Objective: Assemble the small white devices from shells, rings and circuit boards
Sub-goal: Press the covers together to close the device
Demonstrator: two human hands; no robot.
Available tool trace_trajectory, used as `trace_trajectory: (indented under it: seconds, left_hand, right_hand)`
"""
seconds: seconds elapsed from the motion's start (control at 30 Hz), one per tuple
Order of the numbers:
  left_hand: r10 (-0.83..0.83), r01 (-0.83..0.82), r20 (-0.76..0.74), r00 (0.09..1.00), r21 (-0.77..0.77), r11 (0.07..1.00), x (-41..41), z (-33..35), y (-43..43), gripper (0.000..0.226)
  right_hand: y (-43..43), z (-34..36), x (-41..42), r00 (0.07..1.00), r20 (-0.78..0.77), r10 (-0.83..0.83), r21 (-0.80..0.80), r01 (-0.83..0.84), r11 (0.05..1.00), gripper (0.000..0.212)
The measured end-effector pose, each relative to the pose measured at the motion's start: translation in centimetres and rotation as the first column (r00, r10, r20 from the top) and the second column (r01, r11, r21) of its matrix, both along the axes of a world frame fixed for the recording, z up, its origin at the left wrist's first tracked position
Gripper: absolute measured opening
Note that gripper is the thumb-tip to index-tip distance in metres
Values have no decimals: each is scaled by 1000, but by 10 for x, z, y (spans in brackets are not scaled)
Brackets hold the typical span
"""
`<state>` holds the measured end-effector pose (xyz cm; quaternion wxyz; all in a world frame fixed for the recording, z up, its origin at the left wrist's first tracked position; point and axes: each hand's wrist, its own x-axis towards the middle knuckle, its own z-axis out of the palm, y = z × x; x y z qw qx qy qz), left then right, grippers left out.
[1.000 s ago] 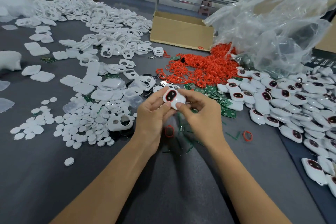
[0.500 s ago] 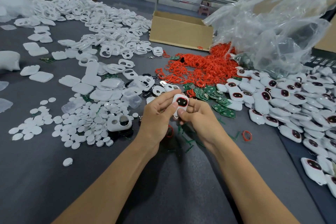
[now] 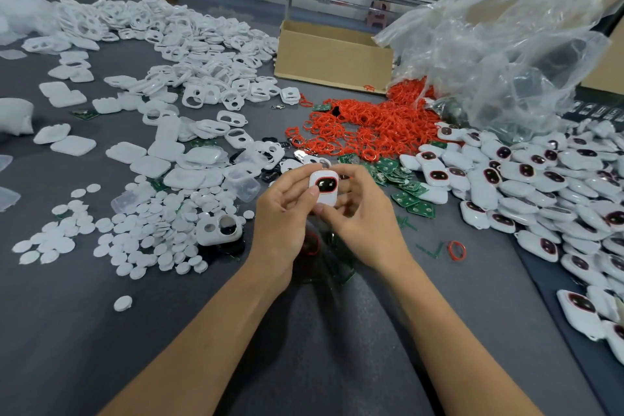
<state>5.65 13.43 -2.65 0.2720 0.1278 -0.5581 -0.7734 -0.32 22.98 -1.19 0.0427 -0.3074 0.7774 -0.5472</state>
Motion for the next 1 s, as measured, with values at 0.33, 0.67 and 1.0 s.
trace_trajectory:
  seconds: [0.33,0.67,1.0]
  left_hand:
    - [198,-200,38,980,62,978,-1,0,-2,22]
    - [366,-359,19,930,258,897,3,5,-17,16]
    - [321,-319,30,946,244,916,3,7,-13,14]
  right_hand:
    - [-5,-5,5,949,-285,-132,8,140,990,41]
    - [-3,2,17,885,-392,-253,-351,111,930,39]
    - [-7,-9,14,926,-355,-127,18,143,990,38]
